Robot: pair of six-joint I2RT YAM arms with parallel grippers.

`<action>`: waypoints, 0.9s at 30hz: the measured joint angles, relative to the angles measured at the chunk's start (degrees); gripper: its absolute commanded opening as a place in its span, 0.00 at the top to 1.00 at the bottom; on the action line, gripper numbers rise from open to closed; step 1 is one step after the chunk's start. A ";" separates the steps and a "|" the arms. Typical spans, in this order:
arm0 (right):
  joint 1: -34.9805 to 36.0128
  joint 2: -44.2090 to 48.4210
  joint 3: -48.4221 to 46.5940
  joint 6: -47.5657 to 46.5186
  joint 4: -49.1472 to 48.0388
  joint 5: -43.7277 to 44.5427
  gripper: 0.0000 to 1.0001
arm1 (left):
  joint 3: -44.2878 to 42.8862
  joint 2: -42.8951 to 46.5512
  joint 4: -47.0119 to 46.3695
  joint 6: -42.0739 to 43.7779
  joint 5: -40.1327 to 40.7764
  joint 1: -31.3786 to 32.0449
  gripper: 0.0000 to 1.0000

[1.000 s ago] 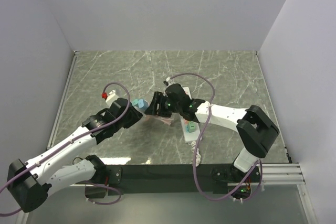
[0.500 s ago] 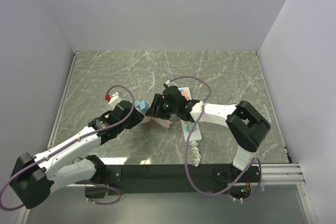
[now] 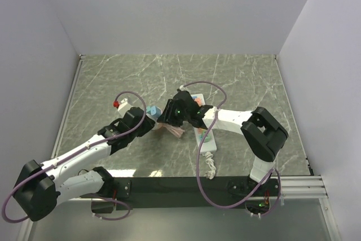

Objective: Pull the plug off the socket

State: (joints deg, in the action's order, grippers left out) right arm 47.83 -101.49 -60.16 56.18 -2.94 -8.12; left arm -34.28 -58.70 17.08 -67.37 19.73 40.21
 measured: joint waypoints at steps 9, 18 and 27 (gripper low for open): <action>1.31 -2.75 -9.44 -2.58 11.93 5.57 1.00 | -4.48 -1.53 5.33 0.35 0.66 -1.22 1.00; -0.52 0.04 -0.07 -5.99 1.84 7.74 1.00 | -4.52 2.01 -0.98 4.26 -13.33 -14.45 1.00; -2.14 2.43 2.12 -6.78 1.75 8.33 1.00 | -8.22 3.96 0.59 9.94 -18.12 -19.85 1.00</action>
State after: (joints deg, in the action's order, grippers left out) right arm 45.69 -99.07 -58.04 49.41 -1.19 0.21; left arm -42.50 -54.74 17.67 -57.43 1.61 20.36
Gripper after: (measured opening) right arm 0.447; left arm 0.405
